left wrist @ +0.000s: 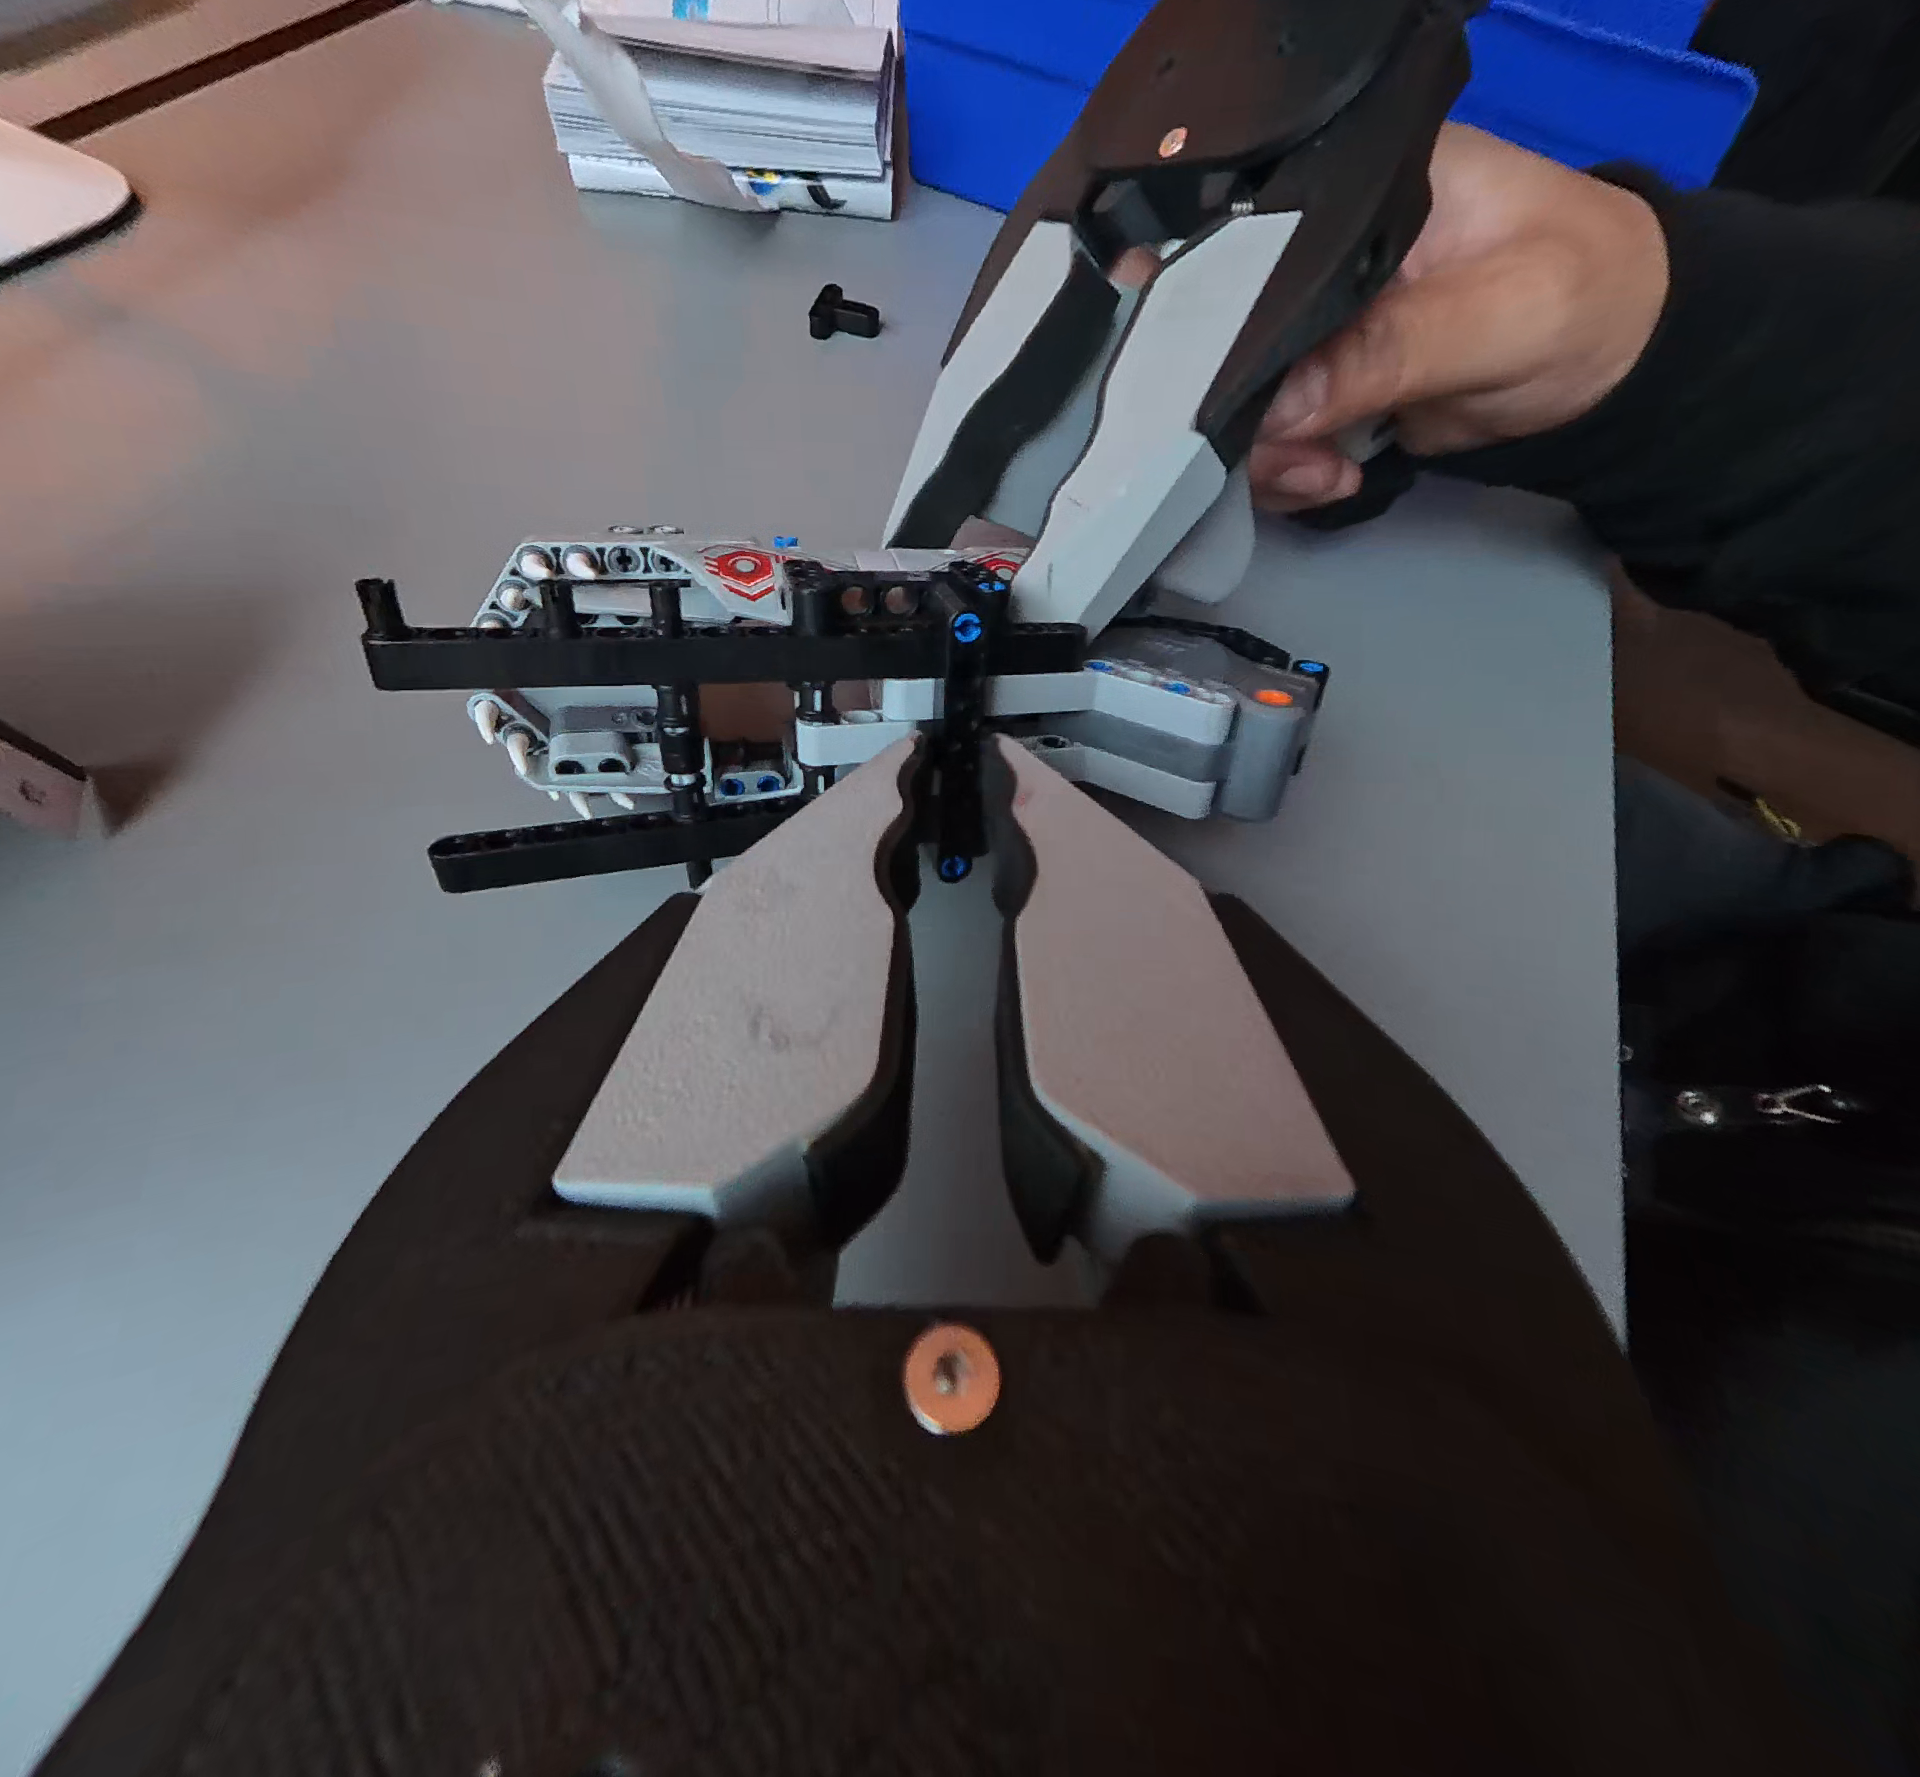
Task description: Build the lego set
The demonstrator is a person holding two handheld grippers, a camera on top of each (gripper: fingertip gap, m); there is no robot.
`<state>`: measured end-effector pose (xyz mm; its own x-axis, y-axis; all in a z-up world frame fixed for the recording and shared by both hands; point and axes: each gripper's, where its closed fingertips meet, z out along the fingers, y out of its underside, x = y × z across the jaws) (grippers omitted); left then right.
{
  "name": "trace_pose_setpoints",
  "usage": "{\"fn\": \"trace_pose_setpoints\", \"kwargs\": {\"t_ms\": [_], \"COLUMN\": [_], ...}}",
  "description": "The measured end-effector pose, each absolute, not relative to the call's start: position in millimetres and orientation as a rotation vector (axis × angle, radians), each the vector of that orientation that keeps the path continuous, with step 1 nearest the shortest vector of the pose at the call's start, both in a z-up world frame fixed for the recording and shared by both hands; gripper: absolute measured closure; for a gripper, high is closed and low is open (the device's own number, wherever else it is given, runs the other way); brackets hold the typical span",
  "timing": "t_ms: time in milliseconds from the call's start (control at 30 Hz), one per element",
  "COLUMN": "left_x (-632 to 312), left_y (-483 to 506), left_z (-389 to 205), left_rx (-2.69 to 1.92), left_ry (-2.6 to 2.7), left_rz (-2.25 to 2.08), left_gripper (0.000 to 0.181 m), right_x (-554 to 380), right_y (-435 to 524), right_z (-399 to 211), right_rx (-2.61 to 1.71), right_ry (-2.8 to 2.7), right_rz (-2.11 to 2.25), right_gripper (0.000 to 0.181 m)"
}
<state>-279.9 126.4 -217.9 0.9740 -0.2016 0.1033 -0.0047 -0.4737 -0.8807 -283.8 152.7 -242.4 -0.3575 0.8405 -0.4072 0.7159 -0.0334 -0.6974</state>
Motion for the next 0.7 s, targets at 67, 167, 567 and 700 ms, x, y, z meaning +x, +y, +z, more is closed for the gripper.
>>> {"fn": "trace_pose_setpoints", "kwargs": {"t_ms": [67,167,567,700], "left_x": [-281.5,-284.3,-276.2,-281.2], "left_y": [125.8,127.6,129.0,132.1], "left_z": [-219.2,-228.1,-223.0,-223.8], "left_rx": [-2.050,-2.099,-2.059,-2.062], "left_ry": [0.121,0.138,0.151,0.187], "left_rz": [-0.229,-0.114,-0.086,0.052], "left_gripper": [0.175,0.176,0.176,0.176], "right_x": [-283.7,-284.0,-278.9,-282.0], "right_y": [153.3,165.0,145.5,147.8], "right_z": [-241.8,-226.5,-245.4,-246.1], "right_rx": [-1.678,-1.656,-1.703,-1.711], "right_ry": [-2.073,-1.980,-2.110,-2.078], "right_rz": [1.324,1.297,1.139,1.045], "right_gripper": [0.134,0.132,0.104,0.104]}}
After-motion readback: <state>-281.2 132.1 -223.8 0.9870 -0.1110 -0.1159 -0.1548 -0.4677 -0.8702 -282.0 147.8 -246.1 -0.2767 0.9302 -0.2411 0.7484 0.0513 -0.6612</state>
